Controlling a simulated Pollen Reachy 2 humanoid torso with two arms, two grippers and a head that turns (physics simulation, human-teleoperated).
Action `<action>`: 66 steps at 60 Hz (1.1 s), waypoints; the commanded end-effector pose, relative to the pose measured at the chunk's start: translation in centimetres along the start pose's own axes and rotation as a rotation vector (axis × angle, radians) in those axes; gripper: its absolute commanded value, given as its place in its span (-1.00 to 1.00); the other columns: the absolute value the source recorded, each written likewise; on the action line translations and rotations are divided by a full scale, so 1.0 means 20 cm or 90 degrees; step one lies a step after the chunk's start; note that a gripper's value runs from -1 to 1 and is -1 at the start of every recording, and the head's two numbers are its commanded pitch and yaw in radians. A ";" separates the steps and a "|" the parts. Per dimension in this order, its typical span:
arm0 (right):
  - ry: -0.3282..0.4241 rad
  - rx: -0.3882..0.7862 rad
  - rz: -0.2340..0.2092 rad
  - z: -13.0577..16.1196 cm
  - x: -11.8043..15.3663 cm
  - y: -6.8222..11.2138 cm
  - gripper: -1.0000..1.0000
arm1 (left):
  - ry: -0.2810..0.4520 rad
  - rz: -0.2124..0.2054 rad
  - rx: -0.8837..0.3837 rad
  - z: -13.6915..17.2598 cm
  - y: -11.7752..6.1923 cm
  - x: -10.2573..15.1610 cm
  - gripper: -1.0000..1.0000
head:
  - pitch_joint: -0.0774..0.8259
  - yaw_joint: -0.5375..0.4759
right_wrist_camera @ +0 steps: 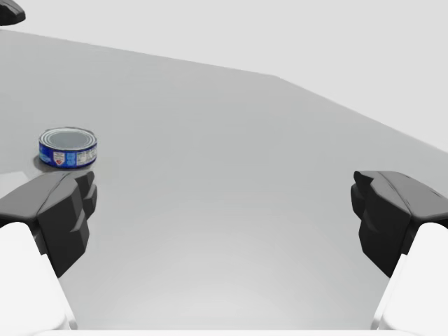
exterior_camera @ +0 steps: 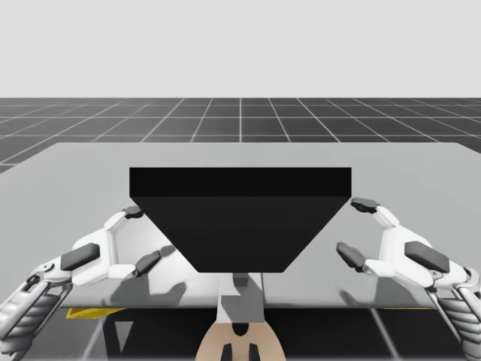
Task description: Reach around the screen and pick up the object behind it.
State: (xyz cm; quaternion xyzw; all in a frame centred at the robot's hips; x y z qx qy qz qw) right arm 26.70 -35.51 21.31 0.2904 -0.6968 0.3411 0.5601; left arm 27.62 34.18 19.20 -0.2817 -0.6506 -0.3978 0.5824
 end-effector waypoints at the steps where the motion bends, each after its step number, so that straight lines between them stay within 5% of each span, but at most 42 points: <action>1: 0.003 0.022 -0.003 0.02 -0.03 0.01 -1.00 | 0.009 -0.007 -0.026 -0.03 -0.02 -0.03 -1.00 | -0.68 0.04; 17: 0.004 0.049 0.008 0.01 -0.03 0.05 -1.00 | 0.047 0.017 -0.011 -0.28 0.10 -0.16 -1.00 | -0.65 0.06; 40: 0.010 0.062 0.020 0.01 -0.04 0.07 -1.00 | 0.080 0.066 -0.071 -0.59 0.05 -0.30 -1.00 | -0.61 0.07; 66: 0.015 0.070 0.031 -0.01 -0.05 0.10 -1.00 | 0.125 0.100 -0.084 -0.72 0.02 -0.46 -1.00 | -0.53 0.08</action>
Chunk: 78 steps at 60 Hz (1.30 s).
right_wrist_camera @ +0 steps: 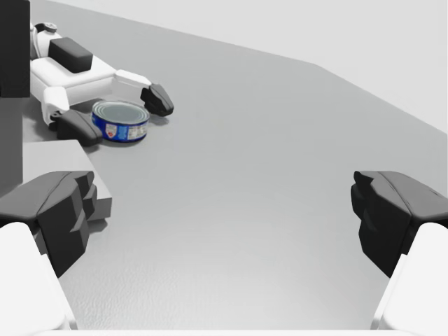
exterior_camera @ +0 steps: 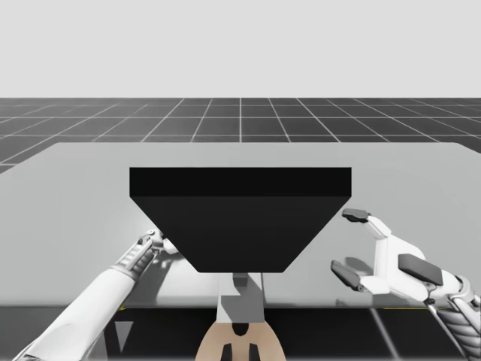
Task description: Reach around the screen and pick up the object behind it.
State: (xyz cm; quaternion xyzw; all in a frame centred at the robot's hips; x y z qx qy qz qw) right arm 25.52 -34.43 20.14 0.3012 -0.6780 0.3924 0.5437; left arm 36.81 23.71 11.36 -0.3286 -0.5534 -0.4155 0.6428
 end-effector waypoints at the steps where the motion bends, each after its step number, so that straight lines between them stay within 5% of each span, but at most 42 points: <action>1: 0.002 0.002 0.004 -0.01 -0.01 0.01 -1.00 | 0.023 0.006 -0.005 -0.05 0.00 -0.05 -1.00 | -0.52 0.08; 2: 0.002 0.002 0.004 -0.01 -0.01 0.01 -1.00 | 0.026 -0.002 0.004 -0.05 0.00 -0.06 -0.82 | -0.52 0.08; 3: 0.002 0.002 0.003 -0.01 -0.01 0.01 -1.00 | 0.027 0.001 0.002 -0.05 0.00 -0.06 -0.35 | -0.52 0.08; 4: 0.002 0.003 0.003 -0.01 -0.01 0.01 -1.00 | 0.027 0.007 -0.003 -0.05 0.00 -0.06 0.85 | -0.51 0.08; 6: 0.002 0.002 0.003 -0.01 -0.01 0.01 -1.00 | 0.029 0.007 -0.003 -0.05 0.00 -0.06 1.00 | -0.51 0.07; 24: 0.005 -0.002 0.006 0.00 0.00 0.01 -1.00 | 0.020 -0.006 0.028 0.06 0.03 0.00 1.00 | -0.51 0.07; 49: 0.004 -0.014 0.005 0.01 -0.01 -0.01 -1.00 | -0.004 -0.013 0.165 0.63 0.13 0.06 1.00 | -0.55 0.06; 62: 0.019 -0.033 0.018 0.01 -0.02 -0.03 -1.00 | -0.035 -0.041 0.236 0.85 0.19 0.23 1.00 | -0.56 0.06; 78: 0.020 -0.031 0.015 0.01 -0.02 -0.03 -1.00 | -0.099 -0.089 0.293 0.93 0.24 0.50 1.00 | -0.57 0.06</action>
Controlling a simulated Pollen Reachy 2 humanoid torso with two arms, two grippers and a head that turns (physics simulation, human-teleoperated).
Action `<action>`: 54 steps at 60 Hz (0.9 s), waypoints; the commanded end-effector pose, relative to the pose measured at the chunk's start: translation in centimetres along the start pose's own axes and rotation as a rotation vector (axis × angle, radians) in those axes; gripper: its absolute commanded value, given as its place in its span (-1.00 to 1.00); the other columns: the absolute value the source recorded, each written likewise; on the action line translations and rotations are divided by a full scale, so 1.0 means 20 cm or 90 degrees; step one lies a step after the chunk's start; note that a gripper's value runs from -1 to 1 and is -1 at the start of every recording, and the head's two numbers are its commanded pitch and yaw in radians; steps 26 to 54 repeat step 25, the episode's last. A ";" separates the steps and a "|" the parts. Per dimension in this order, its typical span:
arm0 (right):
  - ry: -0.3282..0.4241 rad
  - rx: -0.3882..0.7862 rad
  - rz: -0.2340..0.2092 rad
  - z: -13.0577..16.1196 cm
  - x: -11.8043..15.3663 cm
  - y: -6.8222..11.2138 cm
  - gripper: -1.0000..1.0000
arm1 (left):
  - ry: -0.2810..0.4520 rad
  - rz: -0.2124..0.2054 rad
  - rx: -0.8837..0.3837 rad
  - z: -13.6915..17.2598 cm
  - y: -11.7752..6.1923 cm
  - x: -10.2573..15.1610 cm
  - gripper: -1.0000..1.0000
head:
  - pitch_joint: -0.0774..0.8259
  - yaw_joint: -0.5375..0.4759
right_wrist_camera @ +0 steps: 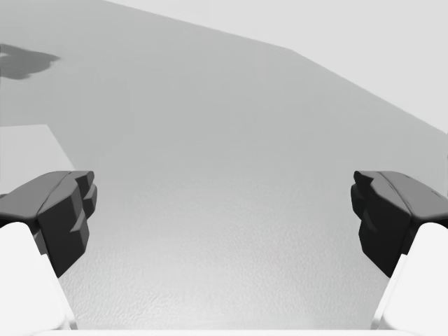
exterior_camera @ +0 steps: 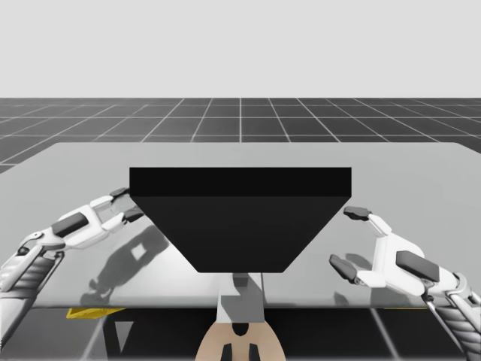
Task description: Reach around the screen and pick up the object behind it.
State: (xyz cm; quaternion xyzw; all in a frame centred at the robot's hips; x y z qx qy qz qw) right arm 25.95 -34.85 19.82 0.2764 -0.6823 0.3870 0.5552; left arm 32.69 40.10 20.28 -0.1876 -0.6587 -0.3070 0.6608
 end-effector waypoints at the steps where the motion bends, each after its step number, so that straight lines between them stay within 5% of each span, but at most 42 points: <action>1: 0.003 -0.003 0.001 0.00 0.00 0.00 -1.00 | -0.065 -0.033 0.039 0.00 0.08 0.21 1.00 | -0.57 0.06; 25: 0.009 -0.021 -0.003 -0.01 -0.02 -0.02 -1.00 | -0.266 -0.075 0.165 0.00 -0.03 0.65 1.00 | -0.56 0.05; 54: 0.009 -0.021 -0.003 -0.01 -0.02 -0.02 -1.00 | -0.266 -0.075 0.165 0.00 -0.03 0.65 1.00 | -0.56 0.05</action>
